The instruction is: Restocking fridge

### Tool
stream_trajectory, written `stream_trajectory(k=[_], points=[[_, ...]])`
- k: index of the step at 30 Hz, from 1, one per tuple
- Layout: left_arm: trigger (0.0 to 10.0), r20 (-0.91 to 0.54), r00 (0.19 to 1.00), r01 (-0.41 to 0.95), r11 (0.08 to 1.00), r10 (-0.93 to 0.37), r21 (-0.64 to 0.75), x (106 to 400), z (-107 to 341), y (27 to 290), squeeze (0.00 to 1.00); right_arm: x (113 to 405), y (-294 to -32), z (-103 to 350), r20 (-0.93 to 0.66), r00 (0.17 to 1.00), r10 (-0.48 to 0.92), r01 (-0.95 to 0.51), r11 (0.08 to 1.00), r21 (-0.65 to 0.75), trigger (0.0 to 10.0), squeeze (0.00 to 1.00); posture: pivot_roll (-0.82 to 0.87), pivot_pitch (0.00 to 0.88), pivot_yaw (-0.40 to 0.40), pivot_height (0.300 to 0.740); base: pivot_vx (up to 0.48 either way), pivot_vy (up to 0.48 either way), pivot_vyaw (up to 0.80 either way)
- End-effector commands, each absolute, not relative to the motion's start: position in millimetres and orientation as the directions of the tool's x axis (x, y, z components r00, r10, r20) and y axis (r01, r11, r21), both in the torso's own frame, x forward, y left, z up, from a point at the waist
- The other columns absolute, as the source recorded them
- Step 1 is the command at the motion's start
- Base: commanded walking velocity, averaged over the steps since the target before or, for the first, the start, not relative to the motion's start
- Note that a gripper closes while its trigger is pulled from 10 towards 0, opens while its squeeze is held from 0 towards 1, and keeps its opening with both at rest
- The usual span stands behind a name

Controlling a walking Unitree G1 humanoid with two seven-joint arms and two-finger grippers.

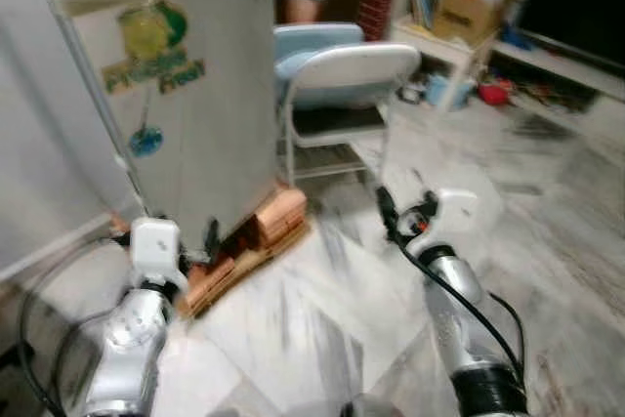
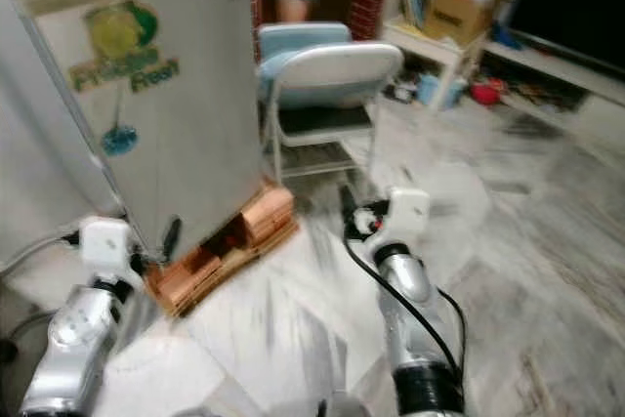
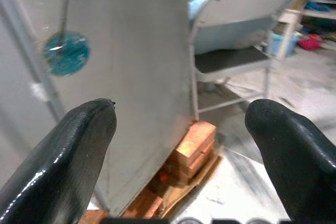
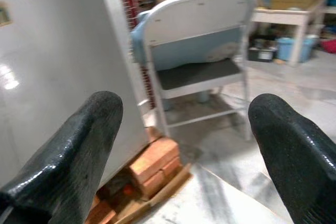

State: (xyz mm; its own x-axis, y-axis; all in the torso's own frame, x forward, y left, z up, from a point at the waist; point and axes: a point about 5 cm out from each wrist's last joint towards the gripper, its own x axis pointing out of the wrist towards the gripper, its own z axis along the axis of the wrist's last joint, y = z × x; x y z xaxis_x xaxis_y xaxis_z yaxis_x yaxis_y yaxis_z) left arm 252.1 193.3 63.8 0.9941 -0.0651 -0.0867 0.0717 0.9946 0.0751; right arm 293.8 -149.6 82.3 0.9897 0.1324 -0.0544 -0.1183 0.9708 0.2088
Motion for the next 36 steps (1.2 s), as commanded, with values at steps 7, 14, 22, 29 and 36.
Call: stream_trajectory(k=[7,14,22,29,36], points=[[10.0,-0.096,0.991,0.094,0.995,-0.09,0.044,252.6,62.1,184.0,0.0,291.6,-162.0,81.4,-0.059,0.994,0.089,-0.076,0.978,0.193,10.0,0.0,0.04,0.0,-0.009,0.74,0.0,0.46,-0.8],[10.0,-0.093,0.994,0.057,0.996,-0.05,0.072,250.5,61.6,189.4,0.0,283.9,-170.0,76.1,-0.078,0.994,0.073,-0.058,0.983,0.173,10.0,0.0,0.03,0.0,-0.009,0.74,0.0,0.479,-0.61],[10.0,-0.108,0.994,0.037,0.994,-0.025,0.108,246.5,58.6,199.5,0.0,272.9,-175.7,69.4,-0.106,0.993,0.058,-0.041,0.988,0.15,10.0,0.0,0.03,0.0,-0.009,0.74,0.0,0.48,0.0],[10.0,-0.098,0.995,0.031,0.993,-0.02,0.114,250.0,61.0,200.9,0.0,270.1,-174.8,68.3,-0.111,0.992,0.065,-0.049,0.989,0.142,10.0,0.0,0.02,0.0,-0.01,0.74,0.0,0.48,0.0],[10.0,-0.1,0.994,0.06,0.992,-0.049,0.107,251.0,60.6,197.6,0.0,274.7,-174.9,71.0,-0.106,0.992,0.067,-0.053,0.991,0.125,10.0,0.0,0.02,0.0,-0.014,0.74,0.0,0.479,0.0]])
